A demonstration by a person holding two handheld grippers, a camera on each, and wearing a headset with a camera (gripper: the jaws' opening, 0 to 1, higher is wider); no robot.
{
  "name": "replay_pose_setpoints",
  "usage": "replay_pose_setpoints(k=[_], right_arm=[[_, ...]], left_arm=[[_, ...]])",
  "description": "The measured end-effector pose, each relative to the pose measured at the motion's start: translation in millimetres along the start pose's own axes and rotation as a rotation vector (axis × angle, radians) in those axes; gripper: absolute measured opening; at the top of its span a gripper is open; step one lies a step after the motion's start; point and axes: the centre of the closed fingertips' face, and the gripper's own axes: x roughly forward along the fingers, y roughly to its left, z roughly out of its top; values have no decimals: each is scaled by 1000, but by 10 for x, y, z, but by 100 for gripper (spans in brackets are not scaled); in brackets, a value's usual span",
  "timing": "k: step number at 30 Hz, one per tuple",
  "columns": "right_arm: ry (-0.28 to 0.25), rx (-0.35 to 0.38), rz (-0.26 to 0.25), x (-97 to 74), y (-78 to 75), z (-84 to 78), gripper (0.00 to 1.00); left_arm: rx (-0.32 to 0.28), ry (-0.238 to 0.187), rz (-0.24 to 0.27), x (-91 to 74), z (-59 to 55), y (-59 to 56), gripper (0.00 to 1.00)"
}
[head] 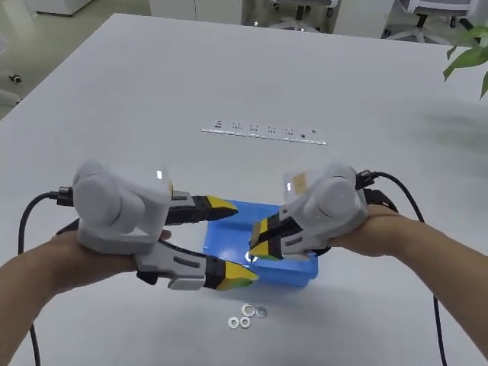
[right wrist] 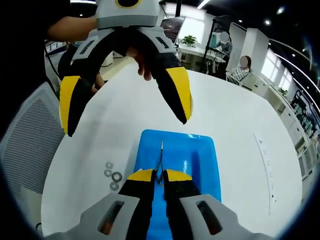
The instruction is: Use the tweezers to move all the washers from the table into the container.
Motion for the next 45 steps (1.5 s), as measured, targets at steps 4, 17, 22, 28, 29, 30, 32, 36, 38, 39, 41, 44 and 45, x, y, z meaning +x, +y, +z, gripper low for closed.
replay_pose_setpoints(k=[4,17,22,28,29,30,32,36,38,39,41,44,45], right_arm=[[12,-6,6,23,7,-32,8],[13,-4,16,37,32,-29,9],[15,-11,16,38,32,-29,9],[15,-16,18,39,33,-30,9],[16,-16,18,40,35,-30,9],[16,-18,18,40,36,-29,9],[16,-19,18,42,37,-31,9],[17,-20,17,40,38,-33,9],[18,-16,16,37,38,-34,9],[19,-21,17,38,40,-31,9],[18,-25,15,38,38,-25,10],[18,-19,8,31,31,-24,10],[18,-22,4,26,28,-22,11]], left_arm=[[16,1,-12,49,41,43,53],[72,37,-22,129,45,167,26],[105,46,-25,144,21,194,15],[116,62,-31,147,-21,195,7],[116,62,-35,148,-25,189,7],[117,62,-36,148,-29,189,7],[117,64,-39,151,-31,183,7],[119,68,-40,158,-47,187,7],[129,66,-39,161,-46,187,6],[132,67,-39,162,-45,185,6],[135,67,-43,161,-49,181,6],[137,72,-44,160,-40,167,6],[137,72,-42,158,-36,170,6]])
